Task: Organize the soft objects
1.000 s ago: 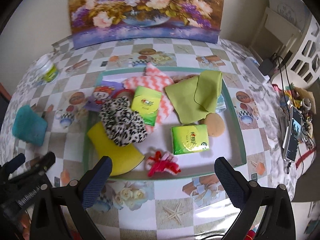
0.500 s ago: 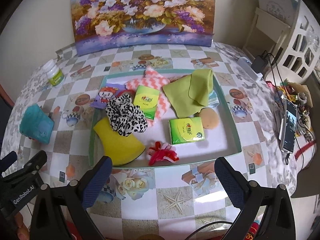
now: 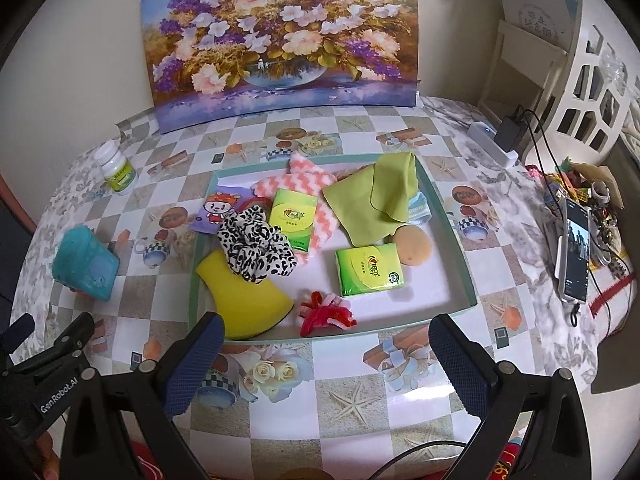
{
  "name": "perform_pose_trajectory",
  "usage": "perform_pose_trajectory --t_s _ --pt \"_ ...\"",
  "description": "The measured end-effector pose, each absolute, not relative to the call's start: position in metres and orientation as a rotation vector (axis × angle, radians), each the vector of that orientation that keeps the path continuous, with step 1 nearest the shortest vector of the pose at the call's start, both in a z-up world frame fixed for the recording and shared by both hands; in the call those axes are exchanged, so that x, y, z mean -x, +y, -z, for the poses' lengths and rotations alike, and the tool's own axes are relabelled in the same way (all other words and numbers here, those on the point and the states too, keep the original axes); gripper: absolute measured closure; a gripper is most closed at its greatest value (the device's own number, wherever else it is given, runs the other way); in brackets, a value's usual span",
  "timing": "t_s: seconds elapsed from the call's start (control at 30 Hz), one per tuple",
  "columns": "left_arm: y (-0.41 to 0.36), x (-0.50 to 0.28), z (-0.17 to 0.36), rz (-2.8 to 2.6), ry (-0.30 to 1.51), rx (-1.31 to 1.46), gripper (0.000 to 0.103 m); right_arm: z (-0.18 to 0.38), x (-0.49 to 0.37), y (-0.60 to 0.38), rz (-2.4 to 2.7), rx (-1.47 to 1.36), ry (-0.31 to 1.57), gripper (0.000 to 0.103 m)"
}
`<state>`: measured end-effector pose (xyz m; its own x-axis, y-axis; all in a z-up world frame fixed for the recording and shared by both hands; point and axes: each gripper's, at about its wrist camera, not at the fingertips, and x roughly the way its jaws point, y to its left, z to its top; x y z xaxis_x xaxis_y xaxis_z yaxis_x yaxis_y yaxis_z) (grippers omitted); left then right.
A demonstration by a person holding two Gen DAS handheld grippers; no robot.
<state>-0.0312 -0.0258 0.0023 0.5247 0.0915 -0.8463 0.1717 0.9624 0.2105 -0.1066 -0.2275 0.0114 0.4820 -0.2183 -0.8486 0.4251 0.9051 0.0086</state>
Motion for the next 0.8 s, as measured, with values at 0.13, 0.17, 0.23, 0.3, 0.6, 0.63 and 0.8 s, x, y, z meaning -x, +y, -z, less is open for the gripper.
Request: perform_pose_trajectory --t_s 0.13,0.17,0.23,0.3,0.6,0.63,0.8 --pt "-0.0268 0.0305 -0.0012 0.026 1.021 -0.295 0.010 -0.0108 0.1065 -0.2281 0.393 -0.238 0.997 0.000" --pt "-0.0269 0.0302 -0.0010 0.017 1.020 -0.299 0.010 -0.0106 0.1063 -0.2288 0.391 -0.242 0.998 0.000" --pt "-0.0273 0.0299 -0.0007 0.005 1.019 -0.306 0.010 -0.0103 0.1063 -0.2296 0.390 -0.246 0.999 0.000" --pt "-0.0281 0.0292 0.0001 -0.007 1.020 -0.317 0.010 -0.0102 0.1063 -0.2300 0.387 -0.247 0.998 0.000" --pt "-0.0322 0.0307 -0.0001 -0.045 1.002 -0.359 0.010 -0.0089 0.1059 -0.2285 0.372 -0.256 1.000 0.000" --pt "-0.0323 0.0308 -0.0002 -0.047 1.001 -0.360 0.010 -0.0088 0.1058 -0.2282 0.370 -0.256 1.000 0.000" --pt "-0.0314 0.0302 -0.0004 -0.065 0.997 -0.360 0.010 -0.0084 0.1060 -0.2296 0.362 -0.263 1.000 0.000"
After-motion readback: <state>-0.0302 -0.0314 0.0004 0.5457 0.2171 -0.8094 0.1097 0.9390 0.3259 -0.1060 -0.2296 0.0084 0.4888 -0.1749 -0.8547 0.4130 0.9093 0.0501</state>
